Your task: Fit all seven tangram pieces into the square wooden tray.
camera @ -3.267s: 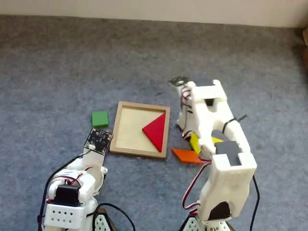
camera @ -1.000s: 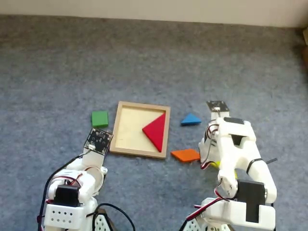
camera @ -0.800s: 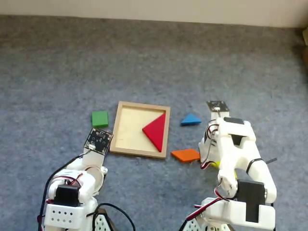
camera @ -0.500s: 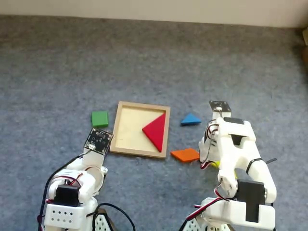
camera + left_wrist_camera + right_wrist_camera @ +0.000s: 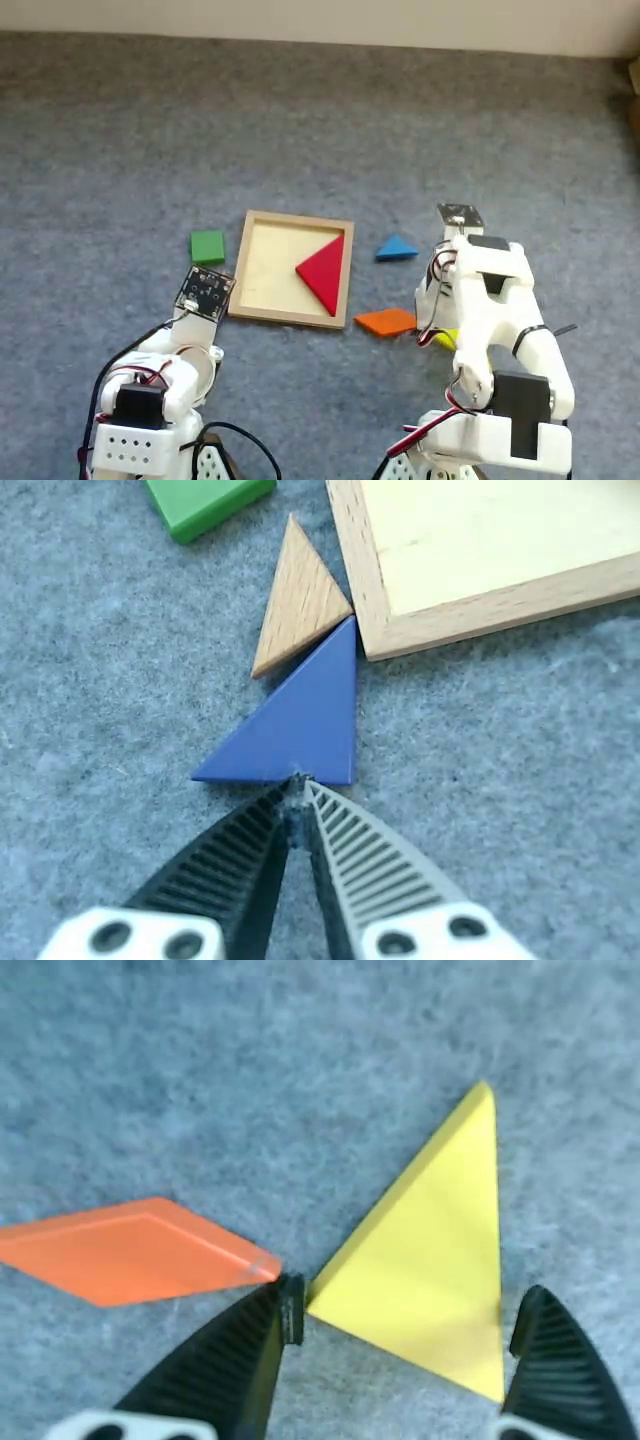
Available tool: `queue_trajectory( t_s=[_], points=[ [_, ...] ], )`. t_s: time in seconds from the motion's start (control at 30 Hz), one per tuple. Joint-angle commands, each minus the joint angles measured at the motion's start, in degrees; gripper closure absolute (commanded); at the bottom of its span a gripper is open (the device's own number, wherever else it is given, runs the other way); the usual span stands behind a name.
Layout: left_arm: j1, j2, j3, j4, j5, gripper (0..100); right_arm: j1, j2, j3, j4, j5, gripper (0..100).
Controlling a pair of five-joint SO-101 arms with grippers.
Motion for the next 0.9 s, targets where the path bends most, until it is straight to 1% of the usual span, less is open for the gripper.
queue_trajectory(
  t_s=[0.0, 0.07, 0.2, 0.4, 0.53, 0.73, 0.87],
  points=[
    [0.0, -2.2, 1.1, 0.4, -0.2, 99, -0.1, 0.0, -3.0, 0.7, -0.4, 67.5],
    [0.0, -2.2, 1.1, 0.4, -0.2, 99, -0.1, 0.1, -3.0, 0.6, -0.4, 67.5],
    [0.0, -2.2, 1.1, 0.4, -0.2, 99, 0.0, 0.7, -2.6, -4.1, -0.3, 67.5],
    [0.0, -2.2, 1.1, 0.4, -0.2, 99, 1.2, 0.6, 2.2, -9.2, 0.1, 67.6],
    [0.0, -2.2, 1.1, 0.4, -0.2, 99, 1.2, 0.3, 2.8, -8.6, 0.1, 67.6],
    [0.0, -2.2, 1.1, 0.4, -0.2, 99, 0.7, 0.3, 2.3, -1.6, 0.1, 67.6],
    [0.0, -2.2, 1.1, 0.4, -0.2, 99, 0.1, 0.2, 2.2, 0.4, 0.2, 67.6]
  ],
)
